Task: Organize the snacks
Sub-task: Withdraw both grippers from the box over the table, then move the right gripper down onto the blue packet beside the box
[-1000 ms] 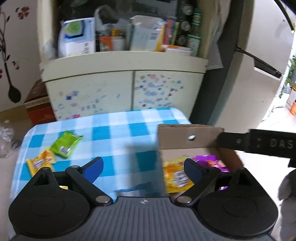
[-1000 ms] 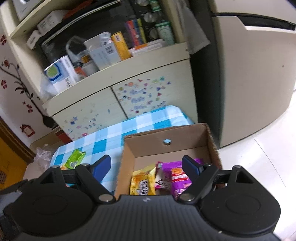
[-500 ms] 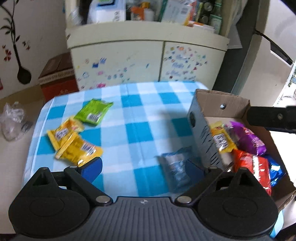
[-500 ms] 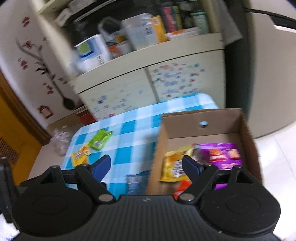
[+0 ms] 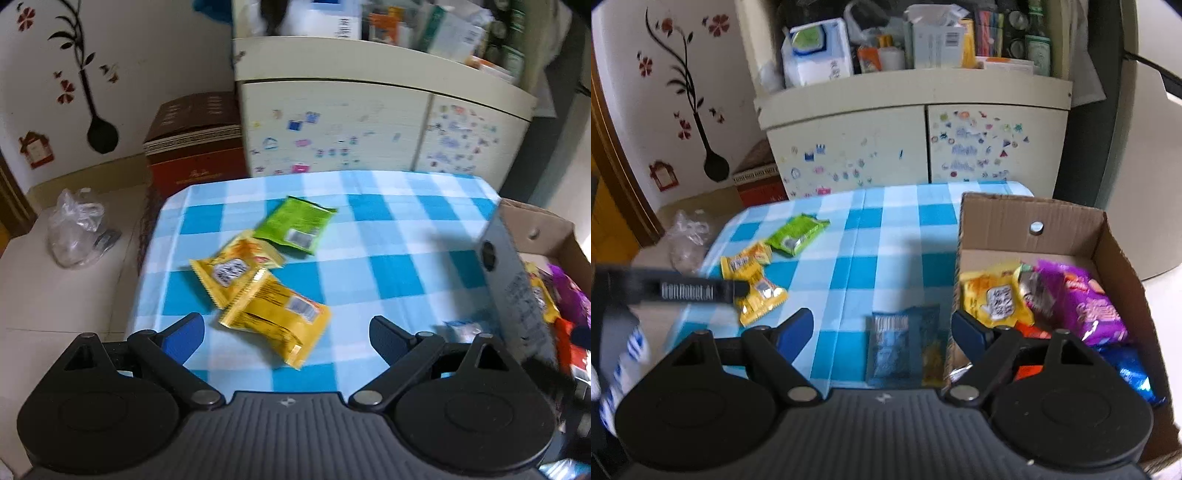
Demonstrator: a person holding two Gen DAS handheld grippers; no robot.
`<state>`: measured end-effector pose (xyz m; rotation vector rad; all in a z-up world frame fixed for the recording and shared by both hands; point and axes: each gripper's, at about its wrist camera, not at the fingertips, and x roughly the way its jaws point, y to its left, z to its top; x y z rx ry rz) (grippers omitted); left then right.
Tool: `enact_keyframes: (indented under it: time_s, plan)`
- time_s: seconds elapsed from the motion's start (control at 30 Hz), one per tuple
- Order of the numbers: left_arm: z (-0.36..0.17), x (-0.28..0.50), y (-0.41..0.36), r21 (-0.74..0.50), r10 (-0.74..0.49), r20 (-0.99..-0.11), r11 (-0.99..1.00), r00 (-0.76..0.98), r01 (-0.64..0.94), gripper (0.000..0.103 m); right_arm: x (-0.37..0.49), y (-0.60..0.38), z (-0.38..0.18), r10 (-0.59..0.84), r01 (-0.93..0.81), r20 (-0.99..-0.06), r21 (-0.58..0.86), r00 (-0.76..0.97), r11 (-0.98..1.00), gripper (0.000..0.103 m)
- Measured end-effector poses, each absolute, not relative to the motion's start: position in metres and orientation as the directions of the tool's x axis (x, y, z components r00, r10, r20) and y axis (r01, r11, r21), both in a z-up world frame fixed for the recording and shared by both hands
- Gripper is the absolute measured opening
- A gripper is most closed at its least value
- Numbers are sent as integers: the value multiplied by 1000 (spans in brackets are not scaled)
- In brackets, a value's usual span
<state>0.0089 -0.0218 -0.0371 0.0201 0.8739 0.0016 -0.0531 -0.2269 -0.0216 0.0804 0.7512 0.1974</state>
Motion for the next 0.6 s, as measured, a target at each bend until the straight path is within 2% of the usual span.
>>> enact_keyframes:
  time_s: [0.33, 0.53, 0.6]
  plan:
    - [-47, 27, -5, 5, 53, -779, 997, 625, -79, 98, -56, -168, -63, 53, -85, -695, -12, 717, 996, 82]
    - [-43, 32, -9, -14, 40, -780, 997, 625, -81, 98, -36, -161, -83, -47, 16, -705, -50, 707, 999, 83]
    - [-41, 33, -8, -33, 28, -782, 996, 623, -87, 98, -31, -156, -88, -131, 76, -698, -109, 704, 991, 83]
